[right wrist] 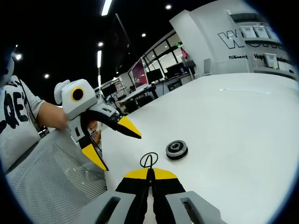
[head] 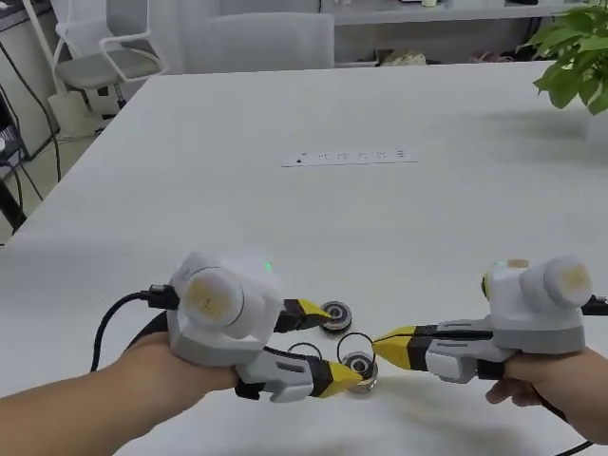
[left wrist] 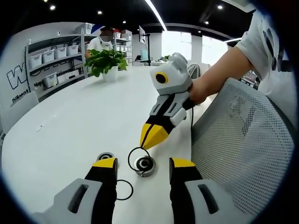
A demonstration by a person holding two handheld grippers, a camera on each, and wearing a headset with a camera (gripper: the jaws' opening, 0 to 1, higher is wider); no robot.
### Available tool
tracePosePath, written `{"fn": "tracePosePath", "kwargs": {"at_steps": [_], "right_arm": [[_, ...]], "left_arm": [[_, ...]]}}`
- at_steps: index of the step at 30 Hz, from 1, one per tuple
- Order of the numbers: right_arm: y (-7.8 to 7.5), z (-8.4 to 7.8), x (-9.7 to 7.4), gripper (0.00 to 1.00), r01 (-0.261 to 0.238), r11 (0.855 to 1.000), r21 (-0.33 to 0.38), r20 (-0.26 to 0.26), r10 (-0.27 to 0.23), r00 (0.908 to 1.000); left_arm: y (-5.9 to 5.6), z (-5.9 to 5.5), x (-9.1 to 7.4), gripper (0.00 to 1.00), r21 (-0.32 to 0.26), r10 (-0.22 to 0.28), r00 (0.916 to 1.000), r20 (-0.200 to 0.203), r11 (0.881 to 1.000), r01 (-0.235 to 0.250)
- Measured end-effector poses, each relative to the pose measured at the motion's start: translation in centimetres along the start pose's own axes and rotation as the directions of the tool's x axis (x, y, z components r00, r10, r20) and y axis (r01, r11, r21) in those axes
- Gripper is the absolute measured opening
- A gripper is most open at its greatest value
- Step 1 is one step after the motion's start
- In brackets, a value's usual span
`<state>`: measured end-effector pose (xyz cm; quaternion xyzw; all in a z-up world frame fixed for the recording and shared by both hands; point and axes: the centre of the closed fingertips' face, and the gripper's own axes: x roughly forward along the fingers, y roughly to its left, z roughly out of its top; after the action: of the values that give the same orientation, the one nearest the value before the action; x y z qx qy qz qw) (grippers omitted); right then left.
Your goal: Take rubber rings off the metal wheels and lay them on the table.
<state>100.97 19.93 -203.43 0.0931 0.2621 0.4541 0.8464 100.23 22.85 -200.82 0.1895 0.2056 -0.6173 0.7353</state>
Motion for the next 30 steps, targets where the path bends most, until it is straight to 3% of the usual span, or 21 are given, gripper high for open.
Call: {"fn": "tracePosePath", "kwargs": {"at_steps": [14,19,30], "right_arm": [[0.5,1.9,0.7,0.00,-0.024,0.999,-0.026,0.007,0.024,0.9997],[0.8,2.6,1.4,0.00,-0.039,0.999,-0.038,0.008,0.039,0.9992],[1.5,2.6,3.4,0.00,-0.069,0.996,-0.059,-0.030,0.068,0.9973]], "left_arm": [[2.1,0.5,-3.0,0.57,-0.024,0.082,0.9958,0.039,0.996,-0.081],[2.1,0.6,-3.6,0.63,-0.009,0.087,0.9953,0.043,0.996,-0.087],[3.0,0.1,-5.2,0.69,-0.043,0.120,0.9912,0.054,0.992,-0.118]]}}
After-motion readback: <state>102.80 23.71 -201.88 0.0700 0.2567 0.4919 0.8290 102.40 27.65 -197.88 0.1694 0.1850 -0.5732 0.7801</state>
